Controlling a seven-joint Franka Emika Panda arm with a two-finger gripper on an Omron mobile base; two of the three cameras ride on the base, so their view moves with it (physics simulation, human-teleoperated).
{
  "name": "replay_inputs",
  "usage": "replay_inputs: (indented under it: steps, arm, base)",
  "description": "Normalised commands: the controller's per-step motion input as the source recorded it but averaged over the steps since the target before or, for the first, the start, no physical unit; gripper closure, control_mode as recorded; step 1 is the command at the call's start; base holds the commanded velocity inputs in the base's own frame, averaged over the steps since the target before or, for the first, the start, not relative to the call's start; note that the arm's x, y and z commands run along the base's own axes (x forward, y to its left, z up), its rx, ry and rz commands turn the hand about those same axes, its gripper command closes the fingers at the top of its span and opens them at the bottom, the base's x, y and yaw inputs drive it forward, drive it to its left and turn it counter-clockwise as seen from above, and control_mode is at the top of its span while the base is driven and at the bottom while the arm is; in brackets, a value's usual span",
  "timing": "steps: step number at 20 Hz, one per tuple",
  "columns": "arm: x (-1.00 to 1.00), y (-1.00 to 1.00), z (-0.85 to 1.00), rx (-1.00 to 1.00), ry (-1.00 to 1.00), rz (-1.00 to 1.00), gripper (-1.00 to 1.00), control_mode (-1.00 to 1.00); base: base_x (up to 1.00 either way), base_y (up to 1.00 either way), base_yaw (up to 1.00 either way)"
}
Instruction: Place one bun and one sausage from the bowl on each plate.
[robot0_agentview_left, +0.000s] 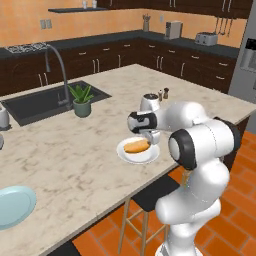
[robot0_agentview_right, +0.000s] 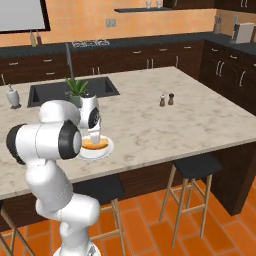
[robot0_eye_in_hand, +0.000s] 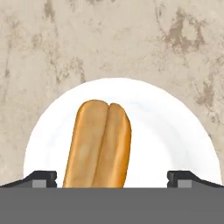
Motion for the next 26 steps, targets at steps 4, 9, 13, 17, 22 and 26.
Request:
replay_inputs:
  steps: [4,9,13,17,22,26]
  arm:
    - [-1.00,-0.14,0.41,0.00,-0.23,0.06,-1.00,-1.00]
    - [-1.00,-0.03,0.08,-0.02,-0.22,0.23,-1.00,-1.00]
    - [-1.00,0.03,0.11,-0.01,-0.31,0.25,-1.00,-1.00]
    - [0.00,0.00,0.00,0.00,0.00,0.00,-1.00,1.00]
    - [0.00,0.00,0.00,0.00,0.00,0.00,-1.00,1.00]
    - [0.00,0.00,0.00,0.00,0.00,0.00,-1.00,1.00]
  base:
    - [0.00,0.00,0.00]
    - [0.00,0.00,0.00]
    - [0.00,0.00,0.00]
    - [-1.00,0.02,0.30]
    - [-0.77,0.18,0.66]
    - [-0.25,0.95,0.57]
